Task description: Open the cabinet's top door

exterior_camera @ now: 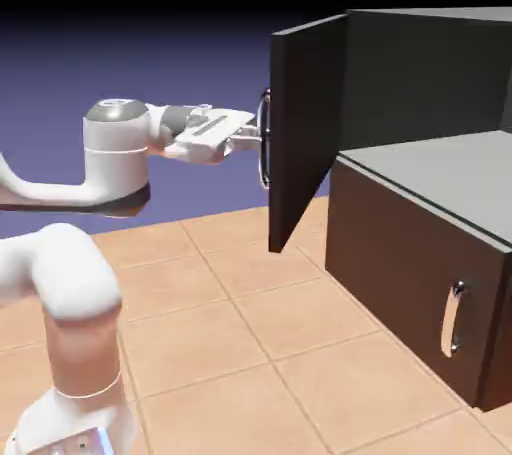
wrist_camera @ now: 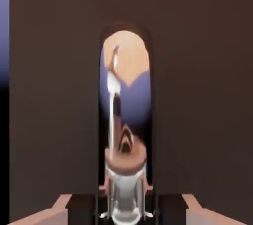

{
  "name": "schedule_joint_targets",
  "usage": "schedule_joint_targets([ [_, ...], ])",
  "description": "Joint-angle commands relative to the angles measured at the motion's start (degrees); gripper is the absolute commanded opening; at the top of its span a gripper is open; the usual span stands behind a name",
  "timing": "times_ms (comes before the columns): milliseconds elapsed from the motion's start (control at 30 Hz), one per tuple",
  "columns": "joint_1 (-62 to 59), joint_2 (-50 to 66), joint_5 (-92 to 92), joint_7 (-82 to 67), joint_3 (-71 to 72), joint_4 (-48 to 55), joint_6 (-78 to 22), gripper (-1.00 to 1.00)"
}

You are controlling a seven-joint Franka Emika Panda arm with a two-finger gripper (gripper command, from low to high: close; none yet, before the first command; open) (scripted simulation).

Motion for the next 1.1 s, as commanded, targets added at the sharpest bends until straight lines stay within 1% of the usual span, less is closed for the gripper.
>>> schedule_joint_targets([
  [0,0.7,-0.2,2.5,-0.5,2.1,0.2,-1.9,-1.0],
  [233,3.8,1.7,17.7,-1.8,16.6,4.3,-15.4,-1.0],
  [433,1.5,6.7,28.9,-1.3,29.1,12.4,-27.3,-1.0],
  [733,-11.4,13.7,40.8,-0.7,46.1,30.5,-44.4,-1.0],
  [1067,-29.7,15.1,47.6,-2.7,59.5,51.3,-59.2,-1.0],
])
